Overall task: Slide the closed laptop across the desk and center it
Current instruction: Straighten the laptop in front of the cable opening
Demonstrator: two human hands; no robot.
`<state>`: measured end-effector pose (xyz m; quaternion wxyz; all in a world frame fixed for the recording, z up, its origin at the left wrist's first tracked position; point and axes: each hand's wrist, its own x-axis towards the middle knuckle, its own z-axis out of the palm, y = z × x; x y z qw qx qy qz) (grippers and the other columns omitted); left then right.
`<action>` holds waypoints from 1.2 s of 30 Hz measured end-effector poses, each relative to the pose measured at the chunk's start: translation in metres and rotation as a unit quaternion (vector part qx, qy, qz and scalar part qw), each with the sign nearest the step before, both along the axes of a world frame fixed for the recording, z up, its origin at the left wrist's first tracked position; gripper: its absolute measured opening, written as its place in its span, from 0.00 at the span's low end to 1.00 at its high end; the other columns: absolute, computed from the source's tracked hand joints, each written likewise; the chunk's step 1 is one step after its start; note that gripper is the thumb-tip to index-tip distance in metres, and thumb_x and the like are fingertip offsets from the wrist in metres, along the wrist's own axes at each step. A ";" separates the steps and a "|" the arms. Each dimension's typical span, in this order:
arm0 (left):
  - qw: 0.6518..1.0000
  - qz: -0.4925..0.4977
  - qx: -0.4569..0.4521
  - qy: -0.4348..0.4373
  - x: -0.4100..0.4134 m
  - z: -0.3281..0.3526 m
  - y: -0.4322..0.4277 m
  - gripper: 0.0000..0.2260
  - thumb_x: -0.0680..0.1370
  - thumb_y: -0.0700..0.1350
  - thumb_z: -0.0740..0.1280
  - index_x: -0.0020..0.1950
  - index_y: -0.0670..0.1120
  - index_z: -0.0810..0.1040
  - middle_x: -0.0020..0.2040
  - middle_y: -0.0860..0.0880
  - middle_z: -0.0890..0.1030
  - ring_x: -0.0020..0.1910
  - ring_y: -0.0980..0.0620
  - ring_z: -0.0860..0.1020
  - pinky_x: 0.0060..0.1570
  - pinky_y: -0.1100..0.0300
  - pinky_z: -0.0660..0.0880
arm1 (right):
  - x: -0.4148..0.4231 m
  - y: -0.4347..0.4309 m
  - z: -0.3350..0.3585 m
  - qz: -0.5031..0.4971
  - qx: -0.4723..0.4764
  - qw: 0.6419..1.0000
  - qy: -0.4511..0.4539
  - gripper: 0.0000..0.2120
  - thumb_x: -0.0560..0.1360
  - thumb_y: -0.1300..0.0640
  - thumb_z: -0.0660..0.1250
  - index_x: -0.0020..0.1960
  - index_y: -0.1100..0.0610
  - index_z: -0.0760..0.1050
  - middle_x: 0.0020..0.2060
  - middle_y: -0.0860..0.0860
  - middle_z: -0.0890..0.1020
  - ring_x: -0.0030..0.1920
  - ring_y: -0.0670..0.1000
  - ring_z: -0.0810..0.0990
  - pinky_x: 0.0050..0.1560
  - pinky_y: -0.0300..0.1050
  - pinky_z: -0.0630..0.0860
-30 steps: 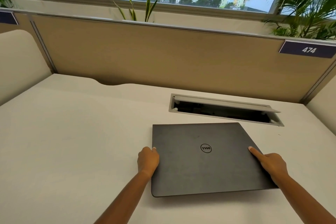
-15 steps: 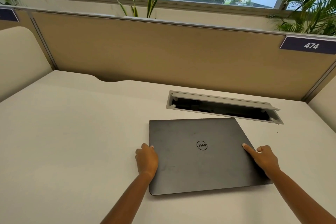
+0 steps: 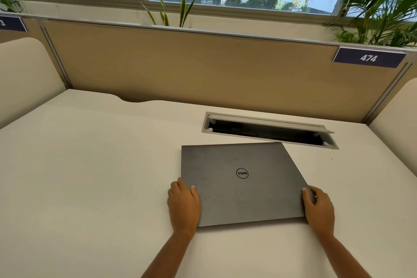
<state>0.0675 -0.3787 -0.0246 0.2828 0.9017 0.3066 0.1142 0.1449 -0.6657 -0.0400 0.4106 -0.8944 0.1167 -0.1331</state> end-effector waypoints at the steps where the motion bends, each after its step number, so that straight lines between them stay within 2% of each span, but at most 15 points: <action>1: 1.000 -0.005 0.003 -0.005 -0.001 0.000 0.000 0.17 0.79 0.45 0.57 0.65 0.37 0.68 0.57 0.39 0.75 0.55 0.43 0.74 0.53 0.53 0.73 | -0.007 0.000 -0.003 -0.010 0.004 1.000 -0.011 0.13 0.77 0.59 0.59 0.58 0.64 0.74 0.53 0.63 0.79 0.54 0.63 0.75 0.55 0.56 0.71; 8: 0.998 -0.037 -0.015 -0.053 -0.011 -0.001 0.001 0.20 0.78 0.43 0.61 0.67 0.35 0.67 0.59 0.37 0.77 0.56 0.40 0.75 0.57 0.50 0.73 | -0.029 0.003 -0.004 -0.002 0.011 1.000 -0.020 0.19 0.77 0.60 0.56 0.67 0.64 0.66 0.63 0.62 0.75 0.63 0.63 0.71 0.64 0.58 0.68; 15: 0.989 -0.074 -0.080 -0.101 -0.036 -0.009 0.000 0.25 0.78 0.44 0.63 0.72 0.38 0.62 0.70 0.40 0.70 0.68 0.43 0.69 0.69 0.52 0.66 | -0.046 0.000 -0.005 0.003 0.013 1.000 -0.027 0.20 0.77 0.60 0.57 0.68 0.64 0.64 0.63 0.62 0.75 0.62 0.63 0.72 0.63 0.55 0.68; 22: 0.988 -0.121 -0.059 -0.071 -0.054 -0.015 0.004 0.34 0.75 0.55 0.66 0.75 0.42 0.56 0.74 0.45 0.65 0.71 0.45 0.66 0.71 0.50 0.64 | -0.052 -0.003 -0.004 0.013 0.024 0.999 -0.023 0.20 0.78 0.58 0.58 0.68 0.63 0.65 0.62 0.62 0.75 0.59 0.63 0.73 0.60 0.55 0.69; 26: 0.985 -0.157 -0.058 -0.031 -0.060 -0.019 0.008 0.44 0.70 0.64 0.66 0.76 0.45 0.50 0.77 0.48 0.56 0.75 0.45 0.58 0.75 0.50 0.56 | -0.054 -0.004 -0.003 0.012 0.021 0.999 -0.022 0.20 0.78 0.58 0.59 0.68 0.63 0.65 0.61 0.63 0.76 0.57 0.63 0.74 0.58 0.54 0.70; 30: 0.984 -0.166 -0.056 -0.013 -0.061 -0.019 0.011 0.59 0.55 0.80 0.53 0.76 0.46 0.46 0.78 0.49 0.53 0.76 0.46 0.55 0.75 0.50 0.54 | -0.055 -0.004 -0.002 0.013 0.023 0.999 -0.018 0.20 0.78 0.58 0.59 0.68 0.62 0.65 0.61 0.62 0.76 0.57 0.63 0.75 0.58 0.55 0.70; 32: 0.984 -0.166 -0.062 -0.013 -0.059 -0.021 0.012 0.61 0.53 0.81 0.52 0.76 0.47 0.46 0.78 0.50 0.52 0.76 0.46 0.53 0.76 0.51 0.52 | -0.055 -0.004 -0.001 0.013 0.024 0.999 -0.016 0.21 0.78 0.57 0.59 0.68 0.62 0.65 0.62 0.62 0.76 0.57 0.62 0.75 0.58 0.54 0.70; 35: 0.983 -0.172 -0.070 -0.008 -0.056 -0.023 0.014 0.55 0.59 0.75 0.62 0.76 0.49 0.45 0.78 0.50 0.51 0.77 0.46 0.51 0.77 0.50 0.50 | -0.055 -0.004 -0.001 0.008 0.026 1.000 -0.013 0.20 0.77 0.57 0.59 0.68 0.61 0.65 0.61 0.61 0.77 0.55 0.61 0.75 0.57 0.53 0.70; 36: 0.982 -0.176 -0.067 0.000 -0.055 -0.022 0.015 0.55 0.59 0.75 0.62 0.76 0.49 0.44 0.78 0.50 0.50 0.77 0.46 0.50 0.77 0.49 0.50 | -0.055 -0.005 -0.002 0.007 0.028 1.000 -0.010 0.20 0.77 0.56 0.59 0.68 0.61 0.65 0.60 0.61 0.77 0.55 0.61 0.75 0.56 0.53 0.71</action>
